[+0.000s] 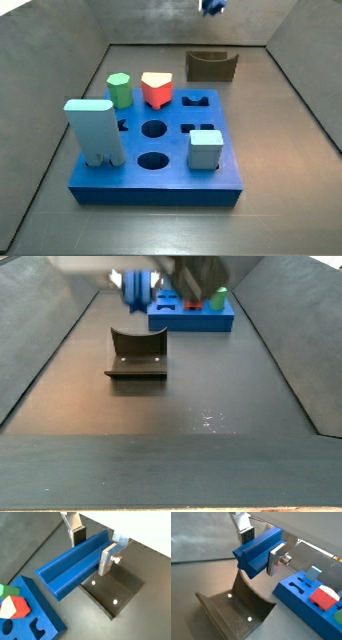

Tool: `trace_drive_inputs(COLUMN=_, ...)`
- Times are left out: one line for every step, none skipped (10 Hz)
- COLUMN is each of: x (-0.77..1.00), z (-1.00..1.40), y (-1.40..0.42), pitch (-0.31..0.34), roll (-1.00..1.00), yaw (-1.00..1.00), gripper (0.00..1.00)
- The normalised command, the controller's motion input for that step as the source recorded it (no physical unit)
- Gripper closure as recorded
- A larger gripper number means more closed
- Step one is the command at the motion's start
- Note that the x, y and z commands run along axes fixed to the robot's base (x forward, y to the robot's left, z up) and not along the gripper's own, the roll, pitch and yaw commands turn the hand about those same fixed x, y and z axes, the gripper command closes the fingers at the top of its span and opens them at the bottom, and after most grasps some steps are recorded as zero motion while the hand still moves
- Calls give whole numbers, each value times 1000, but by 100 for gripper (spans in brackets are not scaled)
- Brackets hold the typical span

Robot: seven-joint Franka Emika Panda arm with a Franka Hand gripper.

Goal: Pick up the star object. Move up. Place the star object on the fixture. Regrasp the star object. Move to above the board. Insert the star object.
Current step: Place the star object on the fixture, then regrasp the star object.

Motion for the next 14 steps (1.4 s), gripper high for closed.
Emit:
trace_drive_inputs(x=169, z=-1000, y=93, pitch=78, roll=-1000, yaw=-123, gripper=100)
trace_drive_inputs(x=188, z=-1000, y=104, pitch=88, roll=-1000, yaw=-129, gripper=100)
trace_drive_inputs(x=199, z=-1000, y=108, pitch=92, roll=-1000, yaw=-136, gripper=100)
trace_drive_inputs(x=219, z=-1000, y=117, pitch=99, roll=-1000, yaw=-158, gripper=100)
trace_drive_inputs(x=231, z=-1000, y=123, pitch=96, roll=-897, yaw=-161, gripper=100)
trace_drive_inputs(x=256, z=-997, y=135, pitch=77, roll=-696, yaw=-156, gripper=100)
trace_drive_inputs(x=242, z=-881, y=123, pitch=68, roll=-594, yaw=-153, gripper=100)
trace_drive_inputs(x=206, z=-600, y=95, pitch=55, roll=-344, yaw=-144, gripper=100)
trace_drive_inputs(x=189, z=-487, y=79, pitch=52, roll=-260, yaw=-138, gripper=100)
trace_drive_inputs(x=156, z=-306, y=58, pitch=41, roll=-192, yaw=-131, gripper=100)
trace_drive_inputs(x=0, z=0, y=0, pitch=0, roll=0, yaw=0, gripper=0)
trace_drive_inputs(x=0, z=1000, y=0, pitch=35, roll=-3, yaw=3, gripper=0)
trace_drive_inputs(x=-3, z=1000, y=1, pitch=38, roll=-3, yaw=5, gripper=0)
trace_drive_inputs(x=-20, z=1000, y=3, pitch=49, roll=17, yaw=6, gripper=0)
